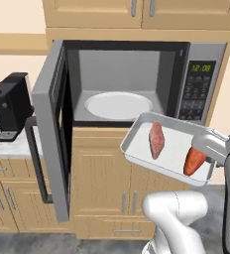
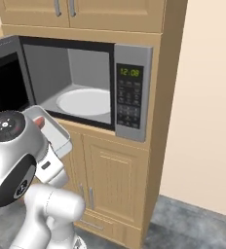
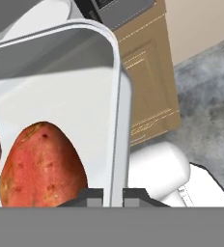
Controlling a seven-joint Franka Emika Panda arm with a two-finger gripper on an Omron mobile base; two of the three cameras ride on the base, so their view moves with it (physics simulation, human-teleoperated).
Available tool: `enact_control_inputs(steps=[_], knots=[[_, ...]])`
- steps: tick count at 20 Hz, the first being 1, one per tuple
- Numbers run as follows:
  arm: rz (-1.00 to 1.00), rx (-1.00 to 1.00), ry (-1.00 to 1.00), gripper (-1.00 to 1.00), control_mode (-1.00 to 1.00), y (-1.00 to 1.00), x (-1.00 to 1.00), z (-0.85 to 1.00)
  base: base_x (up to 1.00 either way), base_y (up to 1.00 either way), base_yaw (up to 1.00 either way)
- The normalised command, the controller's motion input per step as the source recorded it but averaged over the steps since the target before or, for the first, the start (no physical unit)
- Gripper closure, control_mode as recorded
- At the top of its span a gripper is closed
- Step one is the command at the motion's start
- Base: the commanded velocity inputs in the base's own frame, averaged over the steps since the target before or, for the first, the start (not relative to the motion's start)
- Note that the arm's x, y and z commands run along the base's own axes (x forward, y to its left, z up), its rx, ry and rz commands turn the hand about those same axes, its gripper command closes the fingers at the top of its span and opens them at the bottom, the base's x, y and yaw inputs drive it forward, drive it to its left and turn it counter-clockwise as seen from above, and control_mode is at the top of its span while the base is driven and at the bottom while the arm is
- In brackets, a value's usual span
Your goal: Place the tupperware containing the steak and sweet potato meal in the microwave. Close the microwave door and press the start button to reheat the meal.
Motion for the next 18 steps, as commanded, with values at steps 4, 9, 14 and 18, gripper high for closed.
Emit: enact_control_inputs(steps=[4, 9, 14, 18], knots=[[0.00, 0.00, 0.00, 1.00, 1.00, 0.00, 0.00, 0.00, 0.19, 0.00, 0.18], [0.00, 0.00, 0.00, 1.00, 1.00, 0.00, 0.00, 0.00, 0.31, 0.02, 0.17], [0.00, 0.00, 0.00, 1.00, 1.00, 0.00, 0.00, 0.00, 0.33, 0.11, 0.15], [0.00, 0.00, 0.00, 1.00, 1.00, 0.00, 0.00, 0.00, 0.33, 0.24, 0.12]])
